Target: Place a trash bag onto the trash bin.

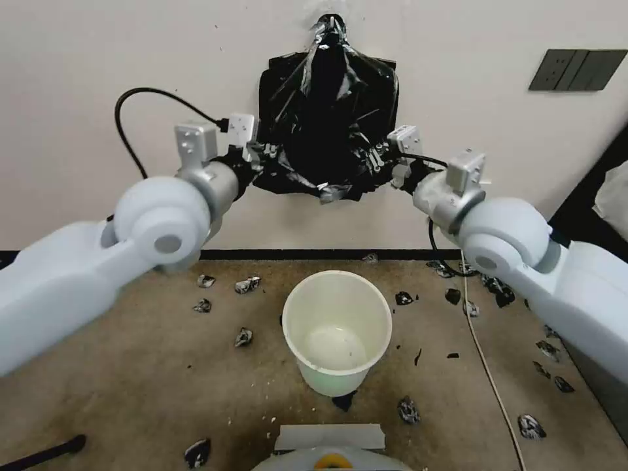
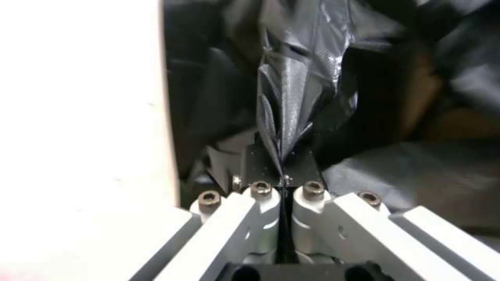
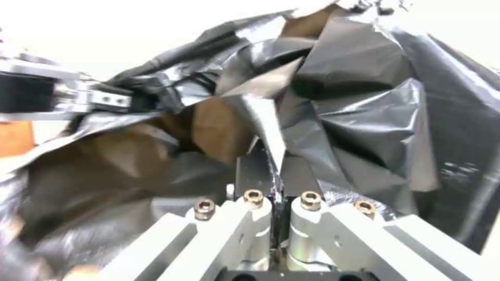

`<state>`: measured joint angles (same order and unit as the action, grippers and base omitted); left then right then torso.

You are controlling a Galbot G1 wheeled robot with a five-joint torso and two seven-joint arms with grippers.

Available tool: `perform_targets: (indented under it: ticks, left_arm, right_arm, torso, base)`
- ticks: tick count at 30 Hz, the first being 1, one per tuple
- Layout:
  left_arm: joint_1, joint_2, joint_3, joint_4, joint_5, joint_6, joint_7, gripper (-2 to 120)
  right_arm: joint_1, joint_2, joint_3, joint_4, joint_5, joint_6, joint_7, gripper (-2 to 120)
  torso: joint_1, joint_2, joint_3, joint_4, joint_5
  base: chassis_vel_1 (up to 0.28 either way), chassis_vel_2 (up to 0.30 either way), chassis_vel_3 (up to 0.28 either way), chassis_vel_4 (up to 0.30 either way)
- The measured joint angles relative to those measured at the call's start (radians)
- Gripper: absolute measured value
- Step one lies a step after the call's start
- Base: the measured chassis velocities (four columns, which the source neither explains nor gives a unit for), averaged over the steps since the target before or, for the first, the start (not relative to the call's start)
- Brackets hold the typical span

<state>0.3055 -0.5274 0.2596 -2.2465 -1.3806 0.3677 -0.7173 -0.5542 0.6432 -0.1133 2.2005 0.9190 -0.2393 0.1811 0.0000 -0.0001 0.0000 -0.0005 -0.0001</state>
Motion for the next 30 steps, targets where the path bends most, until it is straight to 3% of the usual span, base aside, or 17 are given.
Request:
perform_targets:
  ticks: [3, 4, 5, 7, 11, 19, 24, 30]
  left_arm:
    - [0.217, 0.067, -0.206, -0.082, 0.041, -0.021, 0.012, 0]
    - [0.217, 0.067, -0.206, -0.082, 0.041, -0.021, 0.012, 0]
    - [0.311, 0.097, -0.266, -0.114, 0.051, -0.032, 0.012, 0]
    - [0.393, 0.11, -0.296, -0.137, 0.058, -0.042, 0.012, 0]
    - [0.404, 0.116, -0.313, -0.156, 0.059, -0.05, 0.011, 0]
    - [0.4, 0.13, -0.31, -0.211, 0.035, -0.056, 0.016, 0]
    - [0.402, 0.121, -0.272, -0.239, 0.009, -0.055, 0.017, 0]
    - [0.407, 0.095, -0.223, -0.244, -0.008, -0.05, 0.016, 0]
  right_arm:
    - [-0.013, 0.02, -0.021, 0.03, 0.002, 0.022, -0.013, 0]
    - [-0.013, 0.02, -0.021, 0.03, 0.002, 0.022, -0.013, 0]
    - [-0.016, 0.031, -0.033, 0.041, 0.005, 0.022, -0.015, 0]
    - [-0.044, 0.033, -0.037, 0.068, 0.006, 0.023, -0.016, 0]
    - [-0.107, 0.034, -0.008, 0.107, 0.023, 0.021, 0.016, 0]
    - [-0.291, 0.006, 0.131, 0.216, 0.15, 0.0, 0.107, 0]
    - [-0.463, -0.003, 0.239, 0.297, 0.204, -0.027, 0.164, 0]
    - [-0.633, -0.011, 0.34, 0.305, 0.253, -0.056, 0.211, 0]
  torso:
    - [0.0, 0.0, 0.0, 0.0001, 0.0]
    - [0.0, 0.0, 0.0, 0.0001, 0.0]
    - [0.0, 0.0, 0.0, 0.0018, 0.0004]
    - [0.0, 0.0, 0.0, 0.0015, -0.0008]
    - [0.0, 0.0, 0.0, 0.0, 0.0005]
    - [0.0, 0.0, 0.0, 0.0005, 0.0001]
    - [0.0, 0.0, 0.0, 0.0004, 0.0002]
    - [0.0, 0.0, 0.0, 0.0004, 0.0002]
  base:
    - [0.0, 0.0, 0.0, 0.0]
    - [0.0, 0.0, 0.0, 0.0]
    - [0.0, 0.0, 0.0, 0.0]
    - [0.0, 0.0, 0.0, 0.0]
    - [0.0, 0.0, 0.0, 0.0]
    - [0.0, 0.0, 0.0, 0.0]
    - [0.0, 0.0, 0.0, 0.0]
    - [0.0, 0.0, 0.0, 0.0]
